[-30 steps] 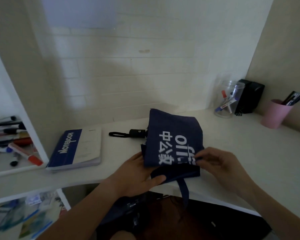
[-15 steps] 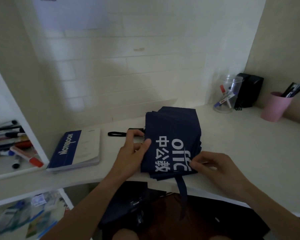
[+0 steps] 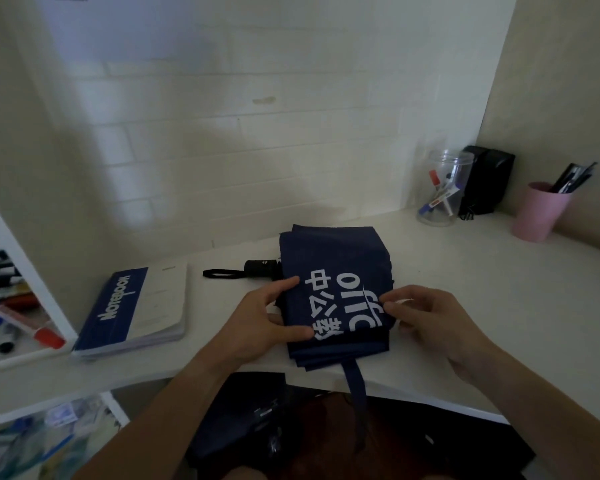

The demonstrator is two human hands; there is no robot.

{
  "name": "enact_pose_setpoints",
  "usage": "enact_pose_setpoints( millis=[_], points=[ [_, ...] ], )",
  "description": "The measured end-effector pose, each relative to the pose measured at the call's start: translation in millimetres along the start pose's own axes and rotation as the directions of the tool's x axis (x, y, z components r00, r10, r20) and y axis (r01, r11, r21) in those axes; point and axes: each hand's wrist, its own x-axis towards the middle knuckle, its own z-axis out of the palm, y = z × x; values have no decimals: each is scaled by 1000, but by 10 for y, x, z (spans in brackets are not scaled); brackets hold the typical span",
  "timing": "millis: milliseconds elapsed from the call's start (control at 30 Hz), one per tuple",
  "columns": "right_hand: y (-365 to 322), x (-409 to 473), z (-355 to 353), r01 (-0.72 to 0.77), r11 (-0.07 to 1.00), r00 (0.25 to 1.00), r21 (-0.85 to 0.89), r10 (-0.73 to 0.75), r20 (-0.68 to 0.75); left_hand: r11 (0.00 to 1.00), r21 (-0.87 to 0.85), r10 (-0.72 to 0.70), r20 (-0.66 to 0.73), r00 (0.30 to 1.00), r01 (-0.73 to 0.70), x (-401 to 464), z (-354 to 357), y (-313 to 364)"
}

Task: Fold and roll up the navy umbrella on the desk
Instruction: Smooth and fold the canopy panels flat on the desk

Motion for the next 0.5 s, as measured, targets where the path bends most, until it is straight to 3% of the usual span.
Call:
enact_pose_setpoints(
  millis=[133,233,367,500],
  points=[
    [-9,-16,-28,32,998,999,-49,-30,29,999,14,-37,17,999,37,-26,-68,4],
    [5,-44,-26,66,977,996,-204,-51,80,997,45,-63,49,997,61,-57,-103,24],
    [30,-27,10,140,859,984,-492,-66,165,989,133,-83,81,993,71,-118,-96,53],
    [-52,15,26,135,780,974,-611,8,226,962,269,-80,89,993,54,-125,-97,38]
  ],
)
